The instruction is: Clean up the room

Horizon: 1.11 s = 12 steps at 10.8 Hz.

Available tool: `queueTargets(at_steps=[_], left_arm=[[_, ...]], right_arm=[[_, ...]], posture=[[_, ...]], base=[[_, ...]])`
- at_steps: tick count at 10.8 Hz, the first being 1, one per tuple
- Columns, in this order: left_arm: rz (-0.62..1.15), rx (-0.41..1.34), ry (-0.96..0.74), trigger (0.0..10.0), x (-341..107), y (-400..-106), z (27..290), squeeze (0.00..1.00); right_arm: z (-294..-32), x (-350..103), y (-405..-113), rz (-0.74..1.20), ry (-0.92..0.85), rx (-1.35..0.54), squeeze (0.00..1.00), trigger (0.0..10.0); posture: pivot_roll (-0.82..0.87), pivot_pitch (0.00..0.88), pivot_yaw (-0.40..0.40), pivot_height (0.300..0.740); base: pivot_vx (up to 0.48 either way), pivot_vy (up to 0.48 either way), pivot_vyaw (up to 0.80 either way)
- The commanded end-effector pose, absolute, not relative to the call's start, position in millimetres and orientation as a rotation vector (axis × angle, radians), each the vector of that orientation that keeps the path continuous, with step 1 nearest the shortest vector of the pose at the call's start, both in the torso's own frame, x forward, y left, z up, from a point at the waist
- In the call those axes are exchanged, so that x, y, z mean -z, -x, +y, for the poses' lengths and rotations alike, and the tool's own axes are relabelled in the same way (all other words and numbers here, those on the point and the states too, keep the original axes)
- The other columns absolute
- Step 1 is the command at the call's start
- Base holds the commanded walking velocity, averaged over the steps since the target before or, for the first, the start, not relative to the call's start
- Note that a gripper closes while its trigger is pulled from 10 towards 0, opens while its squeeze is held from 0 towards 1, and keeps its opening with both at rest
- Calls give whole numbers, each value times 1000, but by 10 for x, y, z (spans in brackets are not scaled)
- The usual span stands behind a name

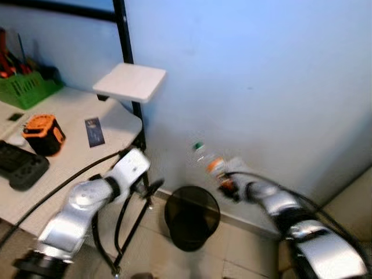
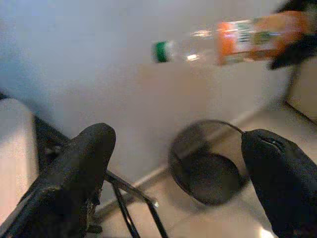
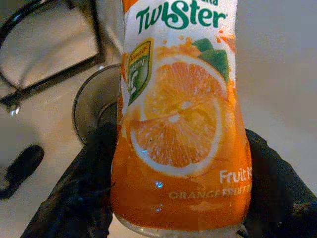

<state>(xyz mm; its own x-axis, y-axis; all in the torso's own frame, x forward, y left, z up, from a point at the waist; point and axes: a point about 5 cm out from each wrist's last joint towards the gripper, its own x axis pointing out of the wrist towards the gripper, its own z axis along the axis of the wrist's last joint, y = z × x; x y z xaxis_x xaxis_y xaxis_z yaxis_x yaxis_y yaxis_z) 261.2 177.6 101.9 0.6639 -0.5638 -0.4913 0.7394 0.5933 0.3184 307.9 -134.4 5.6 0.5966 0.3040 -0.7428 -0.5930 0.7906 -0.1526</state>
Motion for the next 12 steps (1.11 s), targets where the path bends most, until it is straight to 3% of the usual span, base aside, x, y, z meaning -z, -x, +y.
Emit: queueTargets(at_steps=[1, 5, 6, 7, 12], left_arm=[[384, 859, -562, 10000, -1023, -2578, 1802, 0], [501, 983, -630, 10000, -994, -2520, 1956, 0], [502, 988, -631, 10000, -997, -2531, 1957, 0], [502, 1000, -634, 10000, -1014, -2546, 1947, 0], [500, 1005, -641, 10000, -1008, -2575, 1939, 0]], right_arm=[[-1311, -83, -3116, 752, 436, -519, 0, 10000], [-1138, -70, -3122, 755, 453, -481, 0, 10000], [-1103, -66, -3115, 755, 445, -486, 169, 10000], [-1056, -57, -3103, 757, 436, -496, 1000, 10000], [-869, -19, -3027, 742, 336, -579, 1000, 10000]], posture=[[129, 0, -32, 740], [134, 0, -30, 740], [133, 0, -29, 740], [134, 0, -27, 740], [129, 0, -22, 740]], base=[[0, 0, 0], [0, 0, 0], [0, 0, 0], [0, 0, 0], [0, 0, 0]])
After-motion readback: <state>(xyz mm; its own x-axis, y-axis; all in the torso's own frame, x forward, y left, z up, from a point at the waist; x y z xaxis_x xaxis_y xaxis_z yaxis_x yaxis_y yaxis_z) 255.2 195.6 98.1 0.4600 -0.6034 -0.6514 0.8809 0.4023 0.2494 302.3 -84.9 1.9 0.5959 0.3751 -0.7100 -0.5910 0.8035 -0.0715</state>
